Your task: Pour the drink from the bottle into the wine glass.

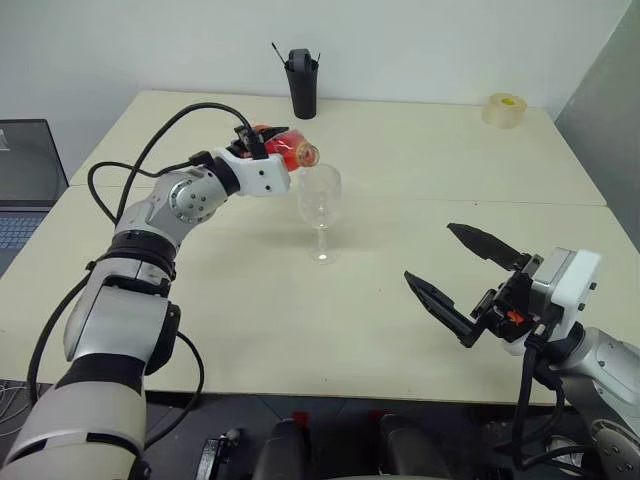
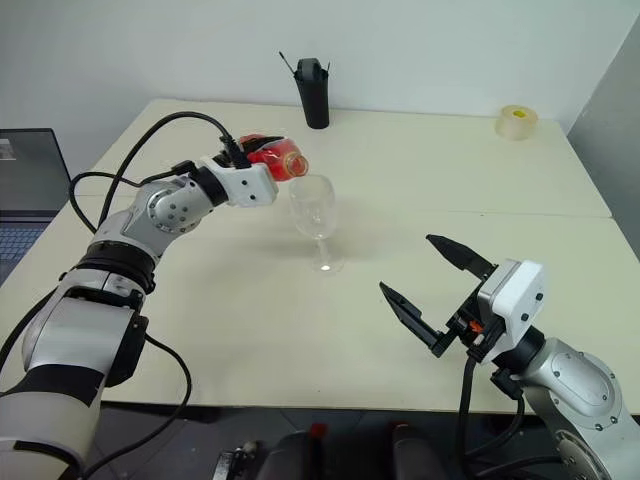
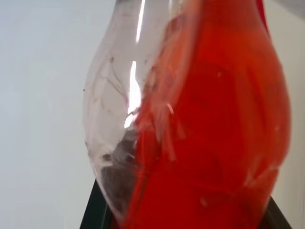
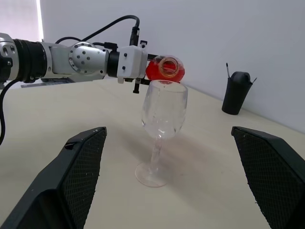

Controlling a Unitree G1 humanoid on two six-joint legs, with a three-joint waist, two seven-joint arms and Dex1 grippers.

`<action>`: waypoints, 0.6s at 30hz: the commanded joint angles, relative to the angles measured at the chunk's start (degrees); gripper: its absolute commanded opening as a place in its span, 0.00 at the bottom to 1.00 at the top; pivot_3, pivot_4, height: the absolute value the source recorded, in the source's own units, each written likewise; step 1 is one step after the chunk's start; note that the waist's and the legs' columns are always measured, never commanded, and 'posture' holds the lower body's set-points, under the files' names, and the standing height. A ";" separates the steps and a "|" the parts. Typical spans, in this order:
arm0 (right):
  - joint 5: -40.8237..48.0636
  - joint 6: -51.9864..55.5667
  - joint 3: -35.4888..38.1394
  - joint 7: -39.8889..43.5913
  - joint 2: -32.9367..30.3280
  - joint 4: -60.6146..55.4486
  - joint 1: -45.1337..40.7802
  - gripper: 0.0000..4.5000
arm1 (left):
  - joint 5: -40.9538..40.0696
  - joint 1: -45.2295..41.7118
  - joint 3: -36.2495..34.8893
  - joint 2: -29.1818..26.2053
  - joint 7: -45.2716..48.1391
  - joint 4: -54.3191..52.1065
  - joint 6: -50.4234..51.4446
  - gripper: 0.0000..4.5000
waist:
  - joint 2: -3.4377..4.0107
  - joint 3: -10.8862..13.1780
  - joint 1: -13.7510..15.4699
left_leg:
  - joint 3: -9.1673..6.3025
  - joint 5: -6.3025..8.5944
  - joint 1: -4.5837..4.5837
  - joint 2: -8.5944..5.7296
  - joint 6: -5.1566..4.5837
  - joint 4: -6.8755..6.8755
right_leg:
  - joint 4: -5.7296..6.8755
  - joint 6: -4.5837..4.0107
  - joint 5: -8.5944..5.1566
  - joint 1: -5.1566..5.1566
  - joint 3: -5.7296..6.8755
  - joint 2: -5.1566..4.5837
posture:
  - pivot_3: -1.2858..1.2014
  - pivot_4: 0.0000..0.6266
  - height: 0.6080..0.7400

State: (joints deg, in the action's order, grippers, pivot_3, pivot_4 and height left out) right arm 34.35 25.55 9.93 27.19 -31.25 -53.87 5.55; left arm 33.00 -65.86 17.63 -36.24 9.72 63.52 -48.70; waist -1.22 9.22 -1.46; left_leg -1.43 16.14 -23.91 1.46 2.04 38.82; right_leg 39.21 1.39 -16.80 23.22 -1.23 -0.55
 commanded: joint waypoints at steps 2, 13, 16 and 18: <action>0.05 -1.46 0.52 0.01 -0.50 -1.41 -0.56 1.00 | 2.25 -3.30 0.72 -1.50 -5.12 -1.26 -1.40 0.28 | 0.00 0.00 0.00 | 0.00 0.00 0.00 0.00 0.00 0.00 | 0.00 0.00 0.00 0.00 0.00 0.00 | 0.52 0.24 1.00; -0.07 -1.00 0.08 -0.26 -0.49 -1.01 -1.02 1.00 | 4.69 -5.13 1.79 -2.47 -10.58 -0.48 -0.95 0.28 | 0.00 0.00 -0.02 | 0.02 -0.10 0.01 -0.01 0.17 0.01 | 0.04 0.00 0.00 0.00 -0.01 -0.01 | 0.52 0.24 1.00; -0.04 -0.85 0.08 -0.32 -0.55 -0.95 -1.18 1.00 | 5.47 -5.33 2.14 -2.64 -11.35 -0.55 -0.98 0.28 | 0.00 0.00 -0.01 | 0.02 -0.10 0.01 -0.01 0.18 0.01 | 0.06 0.00 0.00 0.00 0.00 -0.02 | 0.52 0.24 1.00; -0.07 -0.82 0.08 -0.30 -0.61 -0.91 -1.27 1.00 | 5.85 -5.44 2.34 -2.76 -11.76 -0.53 -0.94 0.28 | 0.00 0.00 -0.01 | 0.02 -0.10 0.01 -0.01 0.18 0.01 | 0.06 0.00 0.00 0.00 0.00 -0.02 | 0.52 0.24 1.00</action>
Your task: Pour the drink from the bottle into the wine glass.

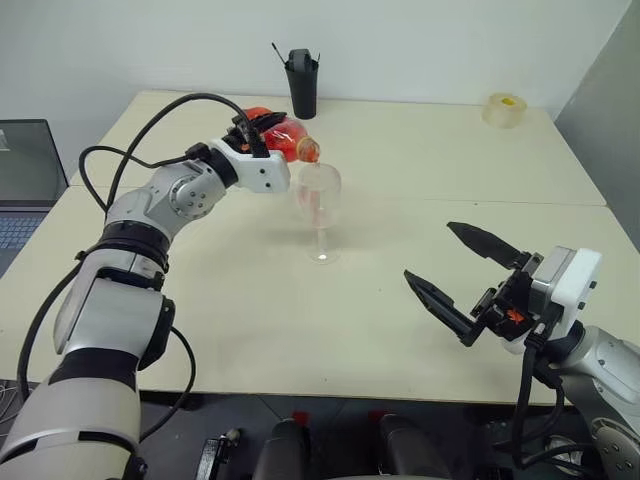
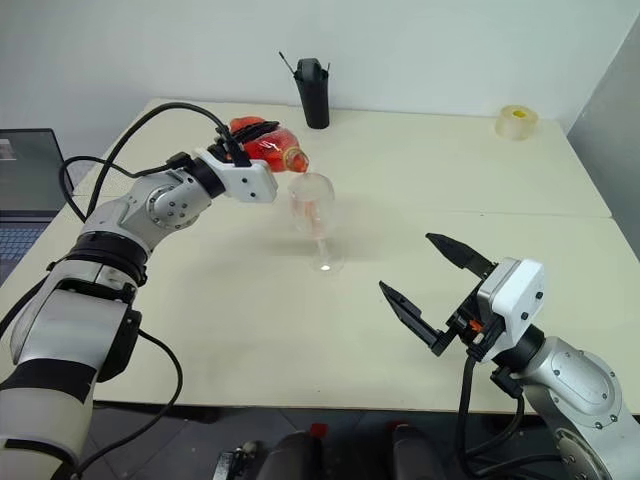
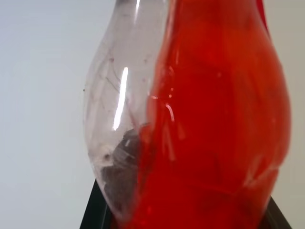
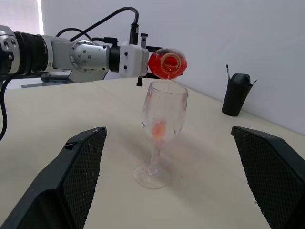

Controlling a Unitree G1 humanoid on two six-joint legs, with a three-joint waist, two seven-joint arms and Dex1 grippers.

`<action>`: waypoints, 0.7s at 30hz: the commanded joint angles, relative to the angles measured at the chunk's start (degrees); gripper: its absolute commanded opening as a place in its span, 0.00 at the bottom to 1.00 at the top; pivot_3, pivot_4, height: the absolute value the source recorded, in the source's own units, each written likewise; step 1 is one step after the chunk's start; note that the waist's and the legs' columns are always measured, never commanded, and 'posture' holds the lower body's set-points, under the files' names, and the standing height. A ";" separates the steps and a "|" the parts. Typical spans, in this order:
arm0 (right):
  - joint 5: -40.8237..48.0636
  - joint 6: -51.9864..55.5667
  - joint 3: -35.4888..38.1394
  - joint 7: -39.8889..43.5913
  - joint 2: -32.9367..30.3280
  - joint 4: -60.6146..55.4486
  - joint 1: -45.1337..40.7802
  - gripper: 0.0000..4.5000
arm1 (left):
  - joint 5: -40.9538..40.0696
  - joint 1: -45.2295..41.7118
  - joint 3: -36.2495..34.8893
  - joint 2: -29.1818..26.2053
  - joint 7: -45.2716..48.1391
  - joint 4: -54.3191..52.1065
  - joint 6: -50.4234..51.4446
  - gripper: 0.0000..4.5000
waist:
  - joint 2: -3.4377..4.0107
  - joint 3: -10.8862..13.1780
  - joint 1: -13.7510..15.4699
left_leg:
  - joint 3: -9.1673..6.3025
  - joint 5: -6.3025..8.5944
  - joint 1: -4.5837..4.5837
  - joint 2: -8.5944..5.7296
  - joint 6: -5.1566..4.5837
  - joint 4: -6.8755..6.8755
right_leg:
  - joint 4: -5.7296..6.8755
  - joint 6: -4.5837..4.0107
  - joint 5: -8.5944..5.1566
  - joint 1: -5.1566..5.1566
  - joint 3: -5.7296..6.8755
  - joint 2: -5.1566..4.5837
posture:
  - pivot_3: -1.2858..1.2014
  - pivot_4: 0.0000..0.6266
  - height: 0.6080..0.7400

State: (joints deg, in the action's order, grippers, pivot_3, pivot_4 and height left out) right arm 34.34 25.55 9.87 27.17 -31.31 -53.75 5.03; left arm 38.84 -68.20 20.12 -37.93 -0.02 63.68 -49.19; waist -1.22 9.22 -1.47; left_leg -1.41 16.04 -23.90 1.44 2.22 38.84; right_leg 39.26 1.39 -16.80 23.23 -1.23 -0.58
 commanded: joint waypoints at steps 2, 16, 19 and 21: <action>-0.10 -0.82 0.15 -0.24 -0.61 -1.02 -0.78 1.00 | 0.59 -3.24 0.26 -1.23 -2.69 -0.74 -0.41 0.28 | 0.00 0.00 0.00 | 0.00 0.00 0.00 0.00 0.00 0.00 | 0.02 0.00 0.00 0.00 0.00 0.00 | 0.52 0.24 1.00; 0.18 -0.96 0.23 0.17 -1.50 -0.42 -0.80 1.00 | 4.45 -4.52 2.79 -2.60 -6.18 -0.02 -0.90 0.28 | 0.00 0.00 -0.01 | 0.01 0.00 0.02 -0.01 0.00 0.02 | 0.12 0.00 0.00 0.01 -0.01 -0.01 | 0.52 0.24 1.00; 0.27 -0.96 0.16 0.26 -1.55 -0.36 -0.79 1.00 | 4.91 -5.23 3.30 -3.01 -6.64 0.54 -0.64 0.28 | 0.00 0.00 -0.01 | 0.01 0.00 0.02 -0.02 0.00 0.04 | 0.14 0.01 0.00 0.01 0.00 -0.01 | 0.52 0.24 1.00; 0.30 -0.89 0.01 0.27 -1.52 -0.42 -0.68 1.00 | 5.35 -5.77 3.74 -3.53 -7.24 1.10 -0.43 0.28 | 0.00 0.00 -0.01 | 0.02 0.00 0.02 -0.02 0.00 0.04 | 0.15 0.01 0.00 0.02 -0.01 -0.01 | 0.52 0.24 1.00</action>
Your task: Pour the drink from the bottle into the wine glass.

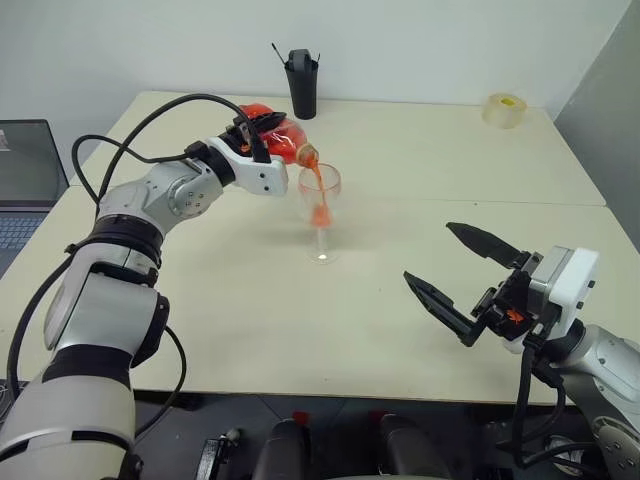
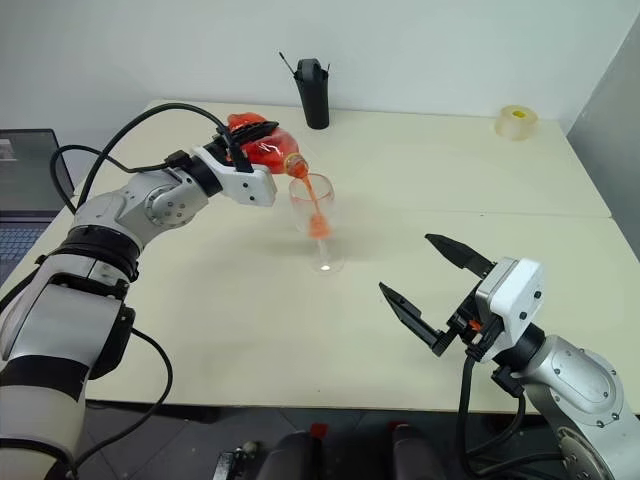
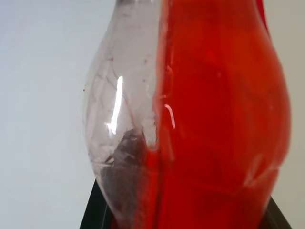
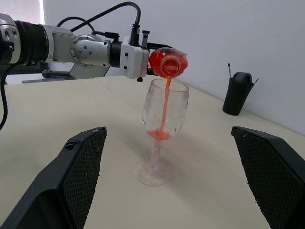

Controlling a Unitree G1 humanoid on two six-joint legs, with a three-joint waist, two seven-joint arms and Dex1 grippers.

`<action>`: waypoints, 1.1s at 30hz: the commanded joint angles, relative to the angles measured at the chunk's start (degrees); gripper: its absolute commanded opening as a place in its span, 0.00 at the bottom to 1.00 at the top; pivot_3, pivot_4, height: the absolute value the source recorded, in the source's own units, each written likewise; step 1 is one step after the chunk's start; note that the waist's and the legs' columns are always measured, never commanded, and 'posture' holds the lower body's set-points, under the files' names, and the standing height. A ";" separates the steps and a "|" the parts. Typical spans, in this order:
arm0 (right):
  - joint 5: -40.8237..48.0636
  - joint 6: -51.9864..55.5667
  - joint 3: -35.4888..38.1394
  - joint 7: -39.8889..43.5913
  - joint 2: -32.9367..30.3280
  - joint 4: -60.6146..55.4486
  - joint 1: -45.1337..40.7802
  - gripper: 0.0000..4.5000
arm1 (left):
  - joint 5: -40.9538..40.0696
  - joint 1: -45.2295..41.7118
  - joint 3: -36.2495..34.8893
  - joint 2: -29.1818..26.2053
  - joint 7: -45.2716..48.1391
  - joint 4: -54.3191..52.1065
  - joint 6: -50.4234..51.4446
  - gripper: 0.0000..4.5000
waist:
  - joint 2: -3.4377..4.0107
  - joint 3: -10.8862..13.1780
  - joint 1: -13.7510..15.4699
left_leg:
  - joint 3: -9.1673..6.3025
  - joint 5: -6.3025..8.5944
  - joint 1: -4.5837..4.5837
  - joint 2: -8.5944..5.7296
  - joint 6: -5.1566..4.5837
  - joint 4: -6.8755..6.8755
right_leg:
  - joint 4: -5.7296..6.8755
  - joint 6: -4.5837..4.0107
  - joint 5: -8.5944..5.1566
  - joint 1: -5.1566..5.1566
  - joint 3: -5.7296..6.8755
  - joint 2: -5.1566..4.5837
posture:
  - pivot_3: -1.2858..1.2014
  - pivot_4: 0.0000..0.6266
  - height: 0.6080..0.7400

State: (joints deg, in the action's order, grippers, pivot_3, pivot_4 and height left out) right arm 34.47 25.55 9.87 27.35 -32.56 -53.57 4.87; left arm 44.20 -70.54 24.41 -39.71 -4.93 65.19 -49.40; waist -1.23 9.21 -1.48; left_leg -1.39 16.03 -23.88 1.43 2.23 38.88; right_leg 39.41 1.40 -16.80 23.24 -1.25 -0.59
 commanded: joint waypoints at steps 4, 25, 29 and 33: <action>0.10 -0.88 -0.15 0.10 -0.27 -0.52 -0.54 1.00 | 0.98 -3.87 0.26 -2.27 -3.38 0.12 -0.41 0.28 | 0.00 0.00 0.00 | 0.00 0.00 0.00 0.00 0.00 0.00 | 0.01 0.00 0.00 0.01 0.01 0.00 | 0.52 0.24 1.00; -1.11 -1.32 -0.76 0.38 -0.24 0.86 -1.66 1.00 | 2.81 -4.15 2.32 -3.79 -5.96 0.75 0.05 0.28 | -0.01 -0.01 0.00 | 0.01 0.00 0.01 -0.01 0.01 0.02 | 0.06 0.00 0.00 0.02 0.01 -0.04 | 0.52 0.24 1.00; -1.37 -1.31 -1.14 0.42 -0.07 0.93 -1.78 1.00 | 2.89 -4.21 2.42 -3.78 -6.00 0.75 0.22 0.28 | -0.01 -0.01 0.00 | 0.01 0.00 0.01 -0.01 0.01 0.02 | 0.06 0.00 0.00 0.02 0.00 -0.04 | 0.52 0.24 1.00; -1.48 -1.26 -1.27 0.40 -0.03 0.93 -1.71 1.00 | 2.88 -4.17 2.46 -3.77 -5.92 0.76 0.33 0.28 | -0.01 -0.01 0.00 | 0.01 0.00 0.01 -0.01 0.01 0.02 | 0.07 0.00 0.00 0.02 0.01 -0.04 | 0.52 0.24 1.00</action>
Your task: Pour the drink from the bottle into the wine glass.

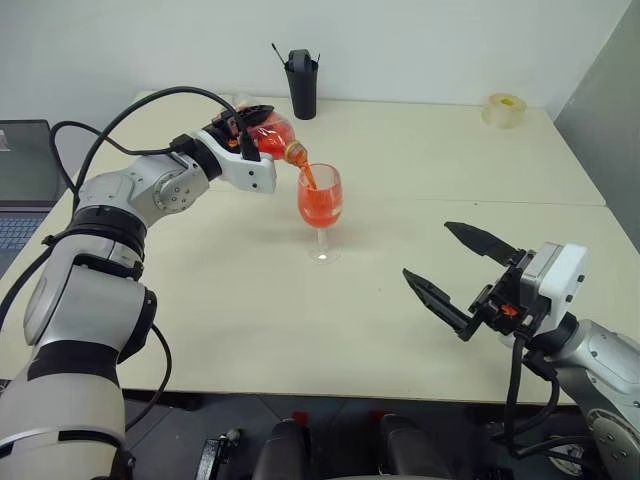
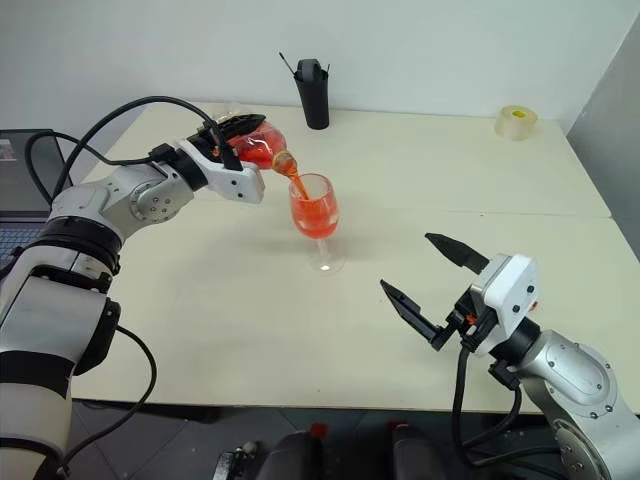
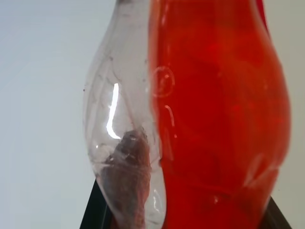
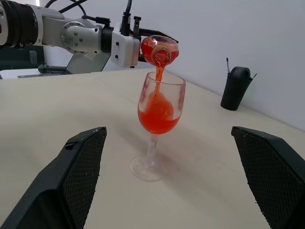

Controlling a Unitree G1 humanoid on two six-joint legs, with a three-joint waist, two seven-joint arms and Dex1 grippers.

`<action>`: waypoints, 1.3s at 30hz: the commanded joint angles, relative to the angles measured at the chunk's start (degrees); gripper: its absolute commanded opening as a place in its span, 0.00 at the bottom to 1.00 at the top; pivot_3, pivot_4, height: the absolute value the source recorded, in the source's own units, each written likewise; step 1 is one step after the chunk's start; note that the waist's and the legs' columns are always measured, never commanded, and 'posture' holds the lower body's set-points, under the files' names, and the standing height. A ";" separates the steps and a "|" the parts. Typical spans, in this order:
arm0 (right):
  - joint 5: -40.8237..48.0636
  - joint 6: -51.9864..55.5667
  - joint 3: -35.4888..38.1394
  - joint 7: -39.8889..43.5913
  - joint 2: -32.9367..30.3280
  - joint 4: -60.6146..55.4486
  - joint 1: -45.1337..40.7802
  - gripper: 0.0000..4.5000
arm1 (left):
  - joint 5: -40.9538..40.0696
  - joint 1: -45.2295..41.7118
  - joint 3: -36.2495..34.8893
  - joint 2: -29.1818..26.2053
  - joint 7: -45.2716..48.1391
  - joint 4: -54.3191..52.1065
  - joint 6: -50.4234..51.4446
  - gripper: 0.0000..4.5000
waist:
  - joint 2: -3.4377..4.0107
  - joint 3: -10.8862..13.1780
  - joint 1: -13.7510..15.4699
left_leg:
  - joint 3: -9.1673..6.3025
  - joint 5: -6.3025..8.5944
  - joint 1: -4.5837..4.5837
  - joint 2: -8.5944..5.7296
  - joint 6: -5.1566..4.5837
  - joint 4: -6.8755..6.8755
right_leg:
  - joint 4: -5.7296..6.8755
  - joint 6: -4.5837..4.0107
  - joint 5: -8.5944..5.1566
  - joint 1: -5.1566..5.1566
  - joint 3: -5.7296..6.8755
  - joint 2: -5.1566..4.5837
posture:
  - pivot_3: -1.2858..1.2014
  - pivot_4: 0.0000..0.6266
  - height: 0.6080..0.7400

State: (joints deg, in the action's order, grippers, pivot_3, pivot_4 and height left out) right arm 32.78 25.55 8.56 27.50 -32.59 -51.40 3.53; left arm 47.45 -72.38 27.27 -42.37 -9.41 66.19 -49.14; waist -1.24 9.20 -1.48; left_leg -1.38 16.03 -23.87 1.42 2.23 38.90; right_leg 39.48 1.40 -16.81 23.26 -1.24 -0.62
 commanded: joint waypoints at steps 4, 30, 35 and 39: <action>0.18 -1.32 -0.12 0.10 0.01 -1.29 -0.43 1.00 | -0.38 -2.30 -0.38 -1.08 -1.36 -0.24 0.10 0.28 | 0.00 0.00 -0.01 | 0.00 0.00 0.00 0.00 0.00 0.00 | 0.00 0.00 0.00 0.00 0.00 0.00 | 0.52 0.24 1.00; 18.45 18.76 -3.25 -6.41 -2.63 6.92 -26.63 1.00 | -53.07 16.07 -32.85 8.26 44.97 -11.26 29.19 0.28 | -0.01 -0.05 -1.09 | -0.09 -0.01 0.12 0.11 0.01 0.08 | 0.41 -0.05 -0.03 0.03 0.00 0.02 | 0.52 0.24 1.00; 24.58 28.37 -7.86 -10.15 1.63 14.01 -39.69 1.00 | -57.99 29.11 -39.33 8.56 38.79 -26.96 43.85 0.28 | 0.03 -0.07 -1.92 | -0.24 -0.01 0.19 0.32 0.01 0.07 | 0.55 -0.10 -0.07 0.10 -0.10 -0.26 | 0.52 0.24 1.00; 27.15 35.91 -11.82 -11.52 2.98 16.83 -44.99 1.00 | -60.04 36.56 -42.25 10.71 33.76 -35.99 50.91 0.28 | -0.03 -0.11 -1.35 | -0.50 -0.01 0.01 0.26 0.01 0.11 | 0.56 -0.10 -0.07 0.11 0.15 -0.45 | 0.52 0.24 1.00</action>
State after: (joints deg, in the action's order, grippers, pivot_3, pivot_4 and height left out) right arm 57.96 58.83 -2.98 16.88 -29.81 -34.33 -39.70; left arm -11.09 -35.52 -12.82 -31.50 26.74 36.18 0.39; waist -1.27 9.09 -2.83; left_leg -1.89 16.02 -23.88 1.66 2.24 39.04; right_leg 40.02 1.30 -16.87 23.36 -1.07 -1.10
